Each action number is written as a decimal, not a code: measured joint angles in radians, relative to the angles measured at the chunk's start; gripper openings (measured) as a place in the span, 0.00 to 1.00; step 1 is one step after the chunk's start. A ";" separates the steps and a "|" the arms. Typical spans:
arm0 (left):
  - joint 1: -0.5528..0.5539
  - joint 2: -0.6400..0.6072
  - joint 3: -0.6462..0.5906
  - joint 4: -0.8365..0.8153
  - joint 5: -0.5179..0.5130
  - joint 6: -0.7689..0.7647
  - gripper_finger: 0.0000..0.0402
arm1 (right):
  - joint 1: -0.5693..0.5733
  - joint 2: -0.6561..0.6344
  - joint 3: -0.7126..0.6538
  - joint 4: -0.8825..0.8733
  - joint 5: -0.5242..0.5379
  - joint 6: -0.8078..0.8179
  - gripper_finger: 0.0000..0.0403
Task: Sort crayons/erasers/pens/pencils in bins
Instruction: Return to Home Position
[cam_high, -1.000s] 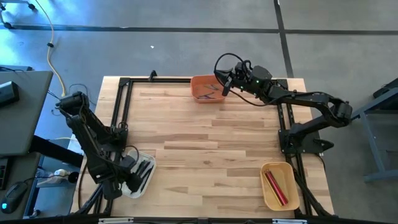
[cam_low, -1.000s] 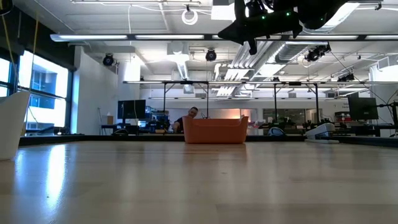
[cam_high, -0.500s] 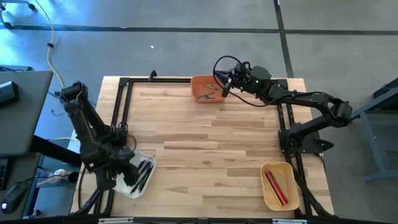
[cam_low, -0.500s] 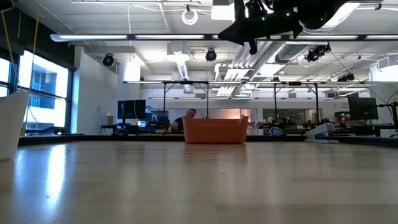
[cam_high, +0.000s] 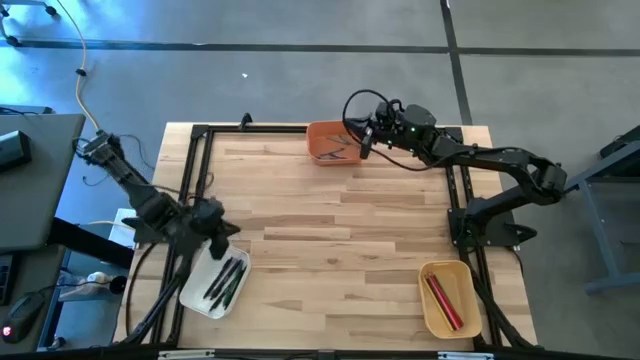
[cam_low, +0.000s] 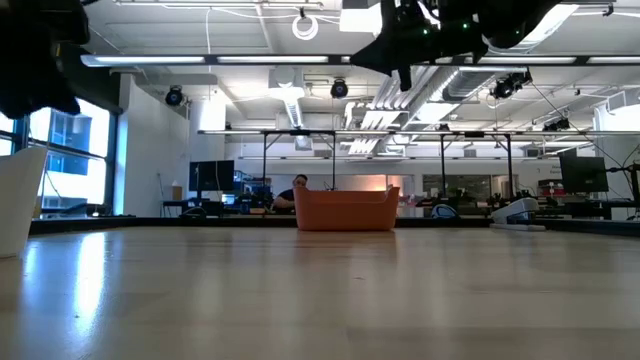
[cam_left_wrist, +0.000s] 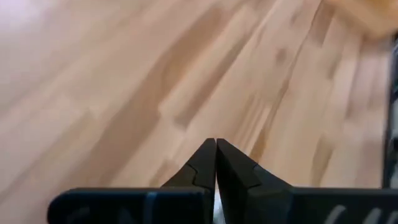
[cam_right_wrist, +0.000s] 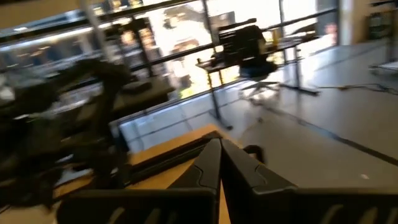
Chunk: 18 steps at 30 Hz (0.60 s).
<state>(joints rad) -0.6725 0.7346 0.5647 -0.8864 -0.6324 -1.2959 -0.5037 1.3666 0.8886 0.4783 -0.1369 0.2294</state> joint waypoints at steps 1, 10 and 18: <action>0.042 -0.035 -0.025 0.053 -0.003 0.056 0.00 | 0.000 0.000 0.000 0.004 -0.034 -0.004 0.00; 0.461 -0.202 -0.266 0.703 0.243 0.566 0.00 | 0.014 -0.044 -0.203 0.318 -0.154 0.018 0.00; 0.746 -0.183 -0.306 1.020 0.460 0.837 0.00 | 0.083 -0.236 -0.435 0.454 0.001 -0.028 0.00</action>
<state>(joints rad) 0.0732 0.5512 0.2588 0.1332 -0.1726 -0.4585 -0.4206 1.1311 0.4533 0.9318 -0.1356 0.2016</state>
